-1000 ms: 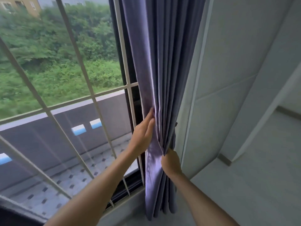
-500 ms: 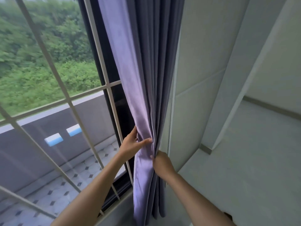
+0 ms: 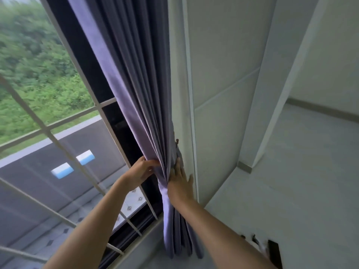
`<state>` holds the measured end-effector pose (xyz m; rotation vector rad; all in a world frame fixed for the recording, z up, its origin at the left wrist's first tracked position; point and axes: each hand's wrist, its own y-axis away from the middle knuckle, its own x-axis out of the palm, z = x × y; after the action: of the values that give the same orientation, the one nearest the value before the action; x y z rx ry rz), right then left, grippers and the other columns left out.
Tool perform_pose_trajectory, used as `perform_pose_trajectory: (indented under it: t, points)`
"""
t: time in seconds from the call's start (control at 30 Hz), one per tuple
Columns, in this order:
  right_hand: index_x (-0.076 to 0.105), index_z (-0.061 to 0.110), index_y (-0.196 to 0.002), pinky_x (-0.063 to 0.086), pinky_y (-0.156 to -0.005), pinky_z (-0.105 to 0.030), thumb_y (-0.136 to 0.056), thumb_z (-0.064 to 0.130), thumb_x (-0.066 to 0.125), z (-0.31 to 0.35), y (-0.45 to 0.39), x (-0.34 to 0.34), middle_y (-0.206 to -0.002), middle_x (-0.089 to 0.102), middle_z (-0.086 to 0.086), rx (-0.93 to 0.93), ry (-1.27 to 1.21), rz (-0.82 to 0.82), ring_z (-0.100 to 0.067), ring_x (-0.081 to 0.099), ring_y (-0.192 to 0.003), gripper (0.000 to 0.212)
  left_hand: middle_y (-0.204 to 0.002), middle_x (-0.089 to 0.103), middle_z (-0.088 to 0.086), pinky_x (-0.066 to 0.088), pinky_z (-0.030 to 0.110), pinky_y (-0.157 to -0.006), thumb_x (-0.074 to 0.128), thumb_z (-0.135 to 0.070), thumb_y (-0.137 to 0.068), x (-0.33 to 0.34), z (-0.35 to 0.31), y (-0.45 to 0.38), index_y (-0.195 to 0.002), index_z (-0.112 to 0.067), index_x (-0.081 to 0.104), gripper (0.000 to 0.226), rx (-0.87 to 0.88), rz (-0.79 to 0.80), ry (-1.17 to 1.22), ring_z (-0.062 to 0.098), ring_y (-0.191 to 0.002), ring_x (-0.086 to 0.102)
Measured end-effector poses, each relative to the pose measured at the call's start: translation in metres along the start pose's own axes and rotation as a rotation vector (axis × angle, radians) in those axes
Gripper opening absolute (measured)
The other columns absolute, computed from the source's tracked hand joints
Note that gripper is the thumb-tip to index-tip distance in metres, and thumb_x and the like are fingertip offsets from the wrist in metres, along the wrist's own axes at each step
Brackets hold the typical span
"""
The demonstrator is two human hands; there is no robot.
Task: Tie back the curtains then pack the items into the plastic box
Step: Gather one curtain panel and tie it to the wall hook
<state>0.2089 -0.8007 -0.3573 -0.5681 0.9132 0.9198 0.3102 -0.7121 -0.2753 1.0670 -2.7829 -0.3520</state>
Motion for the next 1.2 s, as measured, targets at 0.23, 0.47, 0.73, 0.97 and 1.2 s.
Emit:
perform_pose_trajectory:
  t: [0.23, 0.47, 0.73, 0.97, 1.2]
  points:
    - [0.000, 0.027, -0.152, 0.001, -0.118, -0.056, -0.098, 0.031, 0.051, 0.000, 0.008, -0.007, -0.155, 0.032, 0.006, 0.050, -0.191, -0.082, -0.015, 0.038, -0.138, 0.075, -0.101, 0.070, 0.012, 0.054, 0.031, -0.080, 0.056, -0.008, -0.069, 0.013, 0.000, -0.007, -0.107, -0.009, 0.062, 0.039, -0.016, -0.037, -0.096, 0.025, -0.095, 0.066]
    - [-0.029, 0.033, -0.144, 0.023, -0.115, -0.056, -0.085, 0.033, 0.071, -0.003, 0.010, -0.001, -0.144, 0.046, 0.002, 0.060, -0.212, -0.178, -0.021, 0.047, -0.128, 0.116, -0.095, 0.068, 0.007, 0.054, 0.023, -0.073, 0.042, 0.008, -0.092, 0.021, 0.009, -0.012, -0.111, -0.005, 0.060, 0.029, 0.006, -0.216, -0.236, 0.024, -0.092, 0.064]
    - [-0.002, 0.019, -0.151, 0.053, -0.087, -0.042, -0.083, 0.045, 0.070, -0.015, -0.004, -0.006, -0.129, 0.055, -0.005, 0.005, -0.179, -0.267, -0.024, 0.058, -0.108, 0.103, -0.099, 0.061, 0.005, 0.050, 0.029, -0.080, 0.060, -0.005, -0.083, 0.025, 0.025, -0.014, -0.089, -0.009, 0.062, 0.007, 0.171, -0.361, -0.737, 0.018, -0.092, 0.056]
    - [0.022, 0.013, -0.149, 0.049, -0.093, -0.043, -0.094, 0.049, 0.050, -0.011, -0.003, -0.009, -0.135, 0.052, -0.007, -0.082, -0.122, -0.153, -0.026, 0.053, -0.118, 0.071, -0.090, 0.072, 0.005, 0.056, 0.043, -0.084, 0.070, 0.000, -0.078, 0.012, 0.020, -0.009, -0.094, -0.008, 0.069, 0.018, 0.064, -0.323, -0.674, 0.019, -0.087, 0.068]
    - [0.029, 0.008, -0.143, 0.042, -0.099, -0.041, -0.097, 0.028, 0.046, -0.006, -0.004, -0.020, -0.136, 0.047, -0.010, -0.087, -0.081, -0.060, -0.027, 0.048, -0.123, 0.053, -0.094, 0.067, -0.001, 0.053, 0.017, -0.081, 0.068, 0.009, -0.077, 0.018, -0.010, 0.011, -0.091, -0.019, 0.064, 0.032, -0.072, 0.034, -0.599, 0.006, -0.088, 0.063]
